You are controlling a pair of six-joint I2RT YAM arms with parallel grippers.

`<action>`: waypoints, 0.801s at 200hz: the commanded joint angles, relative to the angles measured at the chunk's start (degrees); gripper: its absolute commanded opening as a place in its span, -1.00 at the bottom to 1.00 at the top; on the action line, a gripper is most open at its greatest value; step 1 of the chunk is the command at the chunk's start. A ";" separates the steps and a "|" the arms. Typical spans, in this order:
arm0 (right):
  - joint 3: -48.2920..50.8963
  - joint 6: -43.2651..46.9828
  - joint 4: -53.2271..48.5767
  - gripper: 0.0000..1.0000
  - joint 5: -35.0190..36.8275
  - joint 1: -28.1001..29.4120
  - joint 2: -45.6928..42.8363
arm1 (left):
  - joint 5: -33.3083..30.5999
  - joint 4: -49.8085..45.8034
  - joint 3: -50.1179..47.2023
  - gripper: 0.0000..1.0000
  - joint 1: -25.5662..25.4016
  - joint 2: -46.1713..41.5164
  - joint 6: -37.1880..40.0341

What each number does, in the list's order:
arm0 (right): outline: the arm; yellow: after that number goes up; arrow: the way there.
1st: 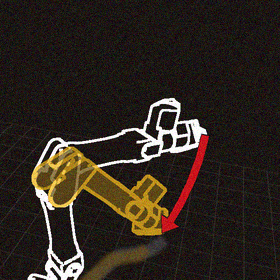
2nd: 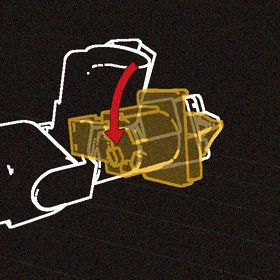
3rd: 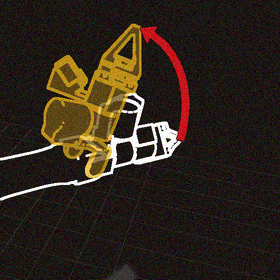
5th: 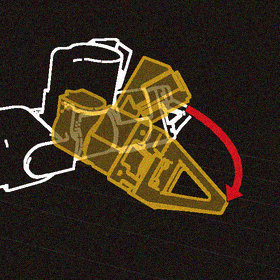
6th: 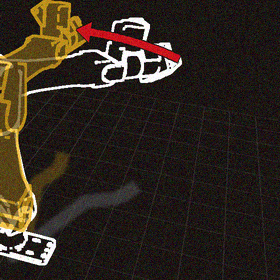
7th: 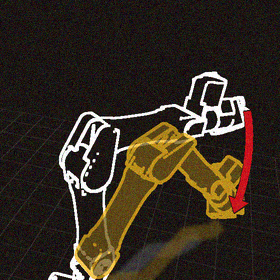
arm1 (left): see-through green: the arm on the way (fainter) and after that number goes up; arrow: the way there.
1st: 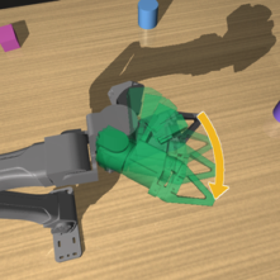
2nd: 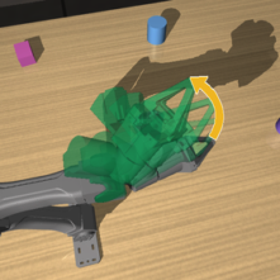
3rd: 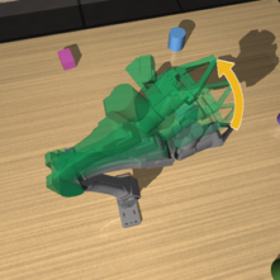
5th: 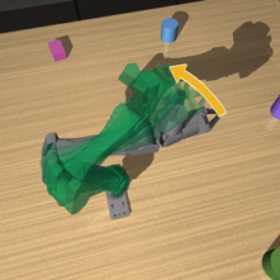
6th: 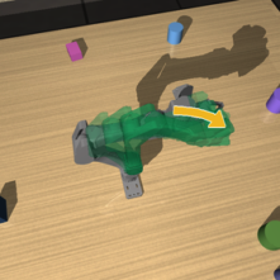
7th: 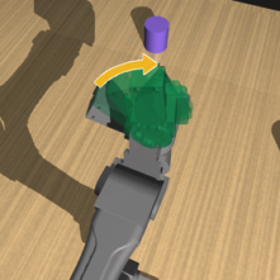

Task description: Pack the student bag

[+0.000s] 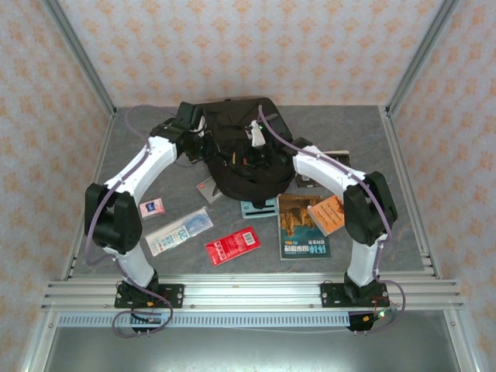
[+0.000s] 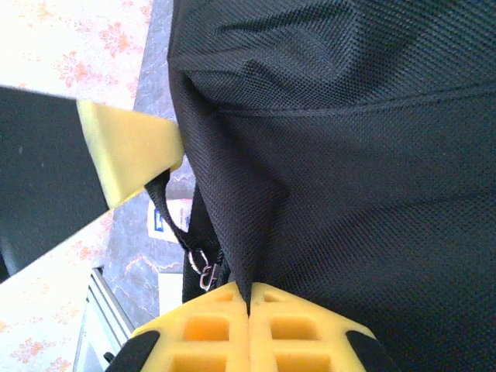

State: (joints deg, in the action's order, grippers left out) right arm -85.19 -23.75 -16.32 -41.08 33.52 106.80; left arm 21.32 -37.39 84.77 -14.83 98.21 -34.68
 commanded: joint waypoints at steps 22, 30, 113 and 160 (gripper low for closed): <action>-1.15 -0.12 -0.47 -1.00 0.21 0.23 -1.01 | -4.69 3.11 -1.72 -1.00 3.07 -3.16 -1.51; -0.67 0.17 -0.31 -1.00 0.14 0.23 -1.33 | -5.00 3.48 -1.64 -1.00 3.80 -3.15 -1.70; -0.38 3.37 -2.50 -1.00 0.95 0.28 -2.48 | -7.94 1.99 4.95 -1.00 6.89 2.81 -0.66; -6.11 5.84 -7.87 -1.00 3.29 0.56 -1.41 | -7.57 0.11 6.85 -0.95 7.44 3.31 -0.40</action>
State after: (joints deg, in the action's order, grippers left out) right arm -85.89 -20.91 -18.50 -40.34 33.63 106.78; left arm 16.34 -35.51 89.23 -8.10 101.54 -35.94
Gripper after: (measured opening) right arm 0.040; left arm 0.041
